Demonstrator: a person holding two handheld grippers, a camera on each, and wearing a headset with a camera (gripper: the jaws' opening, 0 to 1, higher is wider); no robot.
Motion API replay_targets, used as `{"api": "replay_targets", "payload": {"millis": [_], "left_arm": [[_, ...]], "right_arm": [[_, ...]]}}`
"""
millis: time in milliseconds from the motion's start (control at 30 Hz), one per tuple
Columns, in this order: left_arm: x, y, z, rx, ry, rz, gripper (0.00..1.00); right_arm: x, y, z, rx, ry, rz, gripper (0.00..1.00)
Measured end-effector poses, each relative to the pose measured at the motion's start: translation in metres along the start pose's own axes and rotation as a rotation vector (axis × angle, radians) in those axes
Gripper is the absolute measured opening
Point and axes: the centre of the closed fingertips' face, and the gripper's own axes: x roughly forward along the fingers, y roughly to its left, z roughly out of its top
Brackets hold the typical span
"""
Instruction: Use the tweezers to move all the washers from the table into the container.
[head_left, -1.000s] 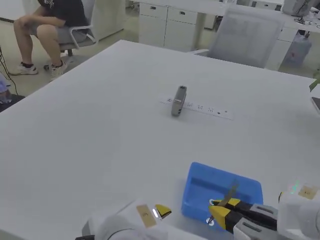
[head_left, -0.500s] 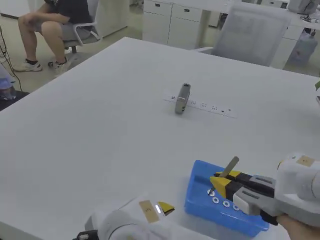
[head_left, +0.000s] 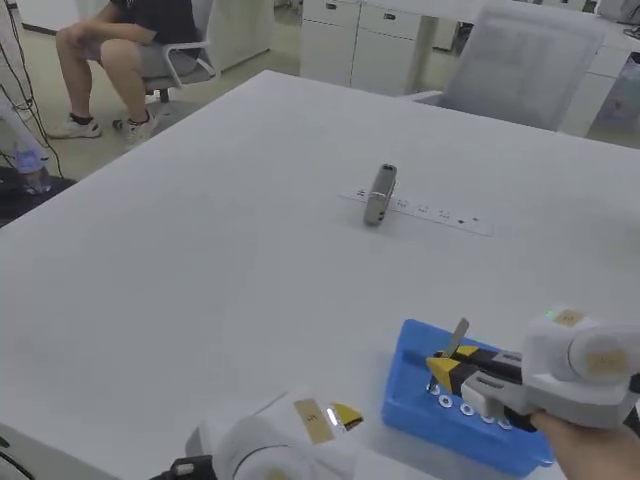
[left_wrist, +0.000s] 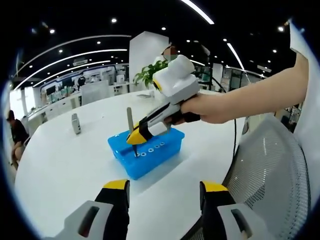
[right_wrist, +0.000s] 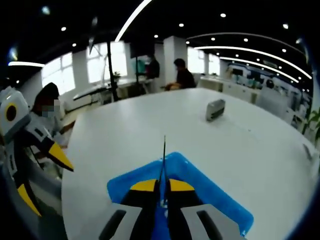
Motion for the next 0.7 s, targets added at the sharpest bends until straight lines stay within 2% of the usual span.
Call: {"api": "replay_targets", "payload": {"millis": [67, 133, 500, 700], "left_arm": [[-0.001, 0.002, 0.002, -0.01, -0.016, 0.007, 0.55], [-0.001, 0.003, 0.002, -0.02, -0.019, 0.008, 0.54], [0.001, 0.0, -0.001, -0.009, 0.001, -0.004, 0.54], [0.001, -0.001, -0.002, -0.007, 0.006, -0.006, 0.54]], "right_arm": [[0.002, 0.001, -0.006, -0.001, 0.01, 0.0, 0.03], [0.0, 0.002, -0.002, 0.003, -0.008, 0.0, 0.04], [0.001, 0.002, 0.0, 0.006, -0.019, 0.0, 0.04], [-0.003, 0.002, 0.009, 0.01, -0.057, -0.004, 0.04]]}}
